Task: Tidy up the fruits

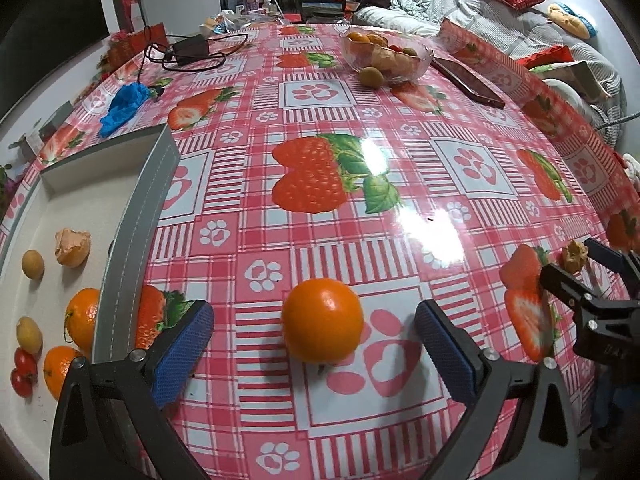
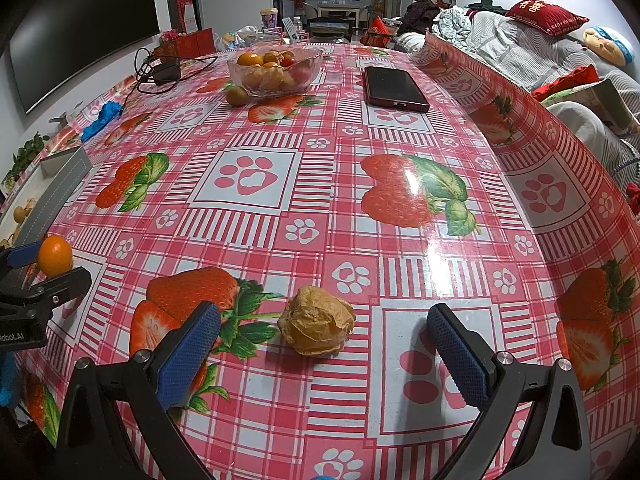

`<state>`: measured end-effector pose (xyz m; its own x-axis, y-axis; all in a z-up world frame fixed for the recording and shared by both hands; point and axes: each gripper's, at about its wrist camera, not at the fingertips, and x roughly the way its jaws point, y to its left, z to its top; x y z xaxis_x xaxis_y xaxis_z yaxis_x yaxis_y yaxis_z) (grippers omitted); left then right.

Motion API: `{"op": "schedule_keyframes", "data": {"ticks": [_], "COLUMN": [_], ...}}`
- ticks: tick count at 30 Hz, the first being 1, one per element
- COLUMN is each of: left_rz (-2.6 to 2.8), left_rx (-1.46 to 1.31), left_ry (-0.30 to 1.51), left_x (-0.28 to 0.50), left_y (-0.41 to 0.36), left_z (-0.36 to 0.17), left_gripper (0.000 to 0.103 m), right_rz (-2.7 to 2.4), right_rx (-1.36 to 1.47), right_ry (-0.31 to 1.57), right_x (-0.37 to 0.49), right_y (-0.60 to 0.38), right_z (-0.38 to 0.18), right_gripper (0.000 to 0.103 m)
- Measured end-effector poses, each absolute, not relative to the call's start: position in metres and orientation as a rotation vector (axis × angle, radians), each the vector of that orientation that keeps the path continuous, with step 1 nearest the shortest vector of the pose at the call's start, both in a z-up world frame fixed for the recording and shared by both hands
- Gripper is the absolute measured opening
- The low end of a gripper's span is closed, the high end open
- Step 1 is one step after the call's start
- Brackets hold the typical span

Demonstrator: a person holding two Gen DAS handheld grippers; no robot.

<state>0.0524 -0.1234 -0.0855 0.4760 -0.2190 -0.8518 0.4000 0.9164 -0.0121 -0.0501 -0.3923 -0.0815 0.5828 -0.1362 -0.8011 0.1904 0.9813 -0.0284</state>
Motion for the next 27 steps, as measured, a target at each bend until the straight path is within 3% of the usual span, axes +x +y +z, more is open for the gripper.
{"op": "schedule_keyframes", "data": {"ticks": [7,10,11,12,13,14,16,17,27], "left_rz": [-0.383,-0.387,-0.388,-0.386,-0.389,-0.397,-0.401,-0.407,-0.471], "left_rx": [0.206,0.209,0.209,0.209,0.206,0.199,0.179,0.164,0.114], "left_ry": [1.015,1.015,1.017,1.020,1.023,1.032,1.044,1.050,0.995], "left_x": [0.053,0.050,0.049,0.049,0.050,0.051,0.051,0.050,0.031], "left_y": [-0.133,-0.135,-0.135,-0.134,-0.133,-0.131,-0.128,-0.126,-0.107], "left_z": [-0.082,-0.078,-0.077,-0.076,-0.075,-0.075,-0.074,-0.073,-0.044], "left_gripper": [0.086,0.068,0.058,0.044,0.037,0.037,0.037,0.037,0.037], "right_rz": [-0.188,-0.195,-0.196,-0.195,-0.194,-0.193,-0.189,-0.185,-0.125], "right_rx": [0.073,0.085,0.086,0.082,0.077,0.072,0.072,0.077,0.207], "right_ry": [0.993,1.019,1.017,1.008,0.998,0.989,0.980,0.978,0.983], "right_x": [-0.044,-0.040,-0.041,-0.043,-0.044,-0.046,-0.048,-0.048,-0.063], "right_y": [-0.395,-0.396,-0.395,-0.395,-0.394,-0.393,-0.392,-0.392,-0.402], "right_z": [-0.081,-0.080,-0.079,-0.079,-0.077,-0.075,-0.071,-0.069,-0.060], "right_gripper": [0.103,0.103,0.103,0.099,0.088,0.081,0.045,0.035,0.032]}}
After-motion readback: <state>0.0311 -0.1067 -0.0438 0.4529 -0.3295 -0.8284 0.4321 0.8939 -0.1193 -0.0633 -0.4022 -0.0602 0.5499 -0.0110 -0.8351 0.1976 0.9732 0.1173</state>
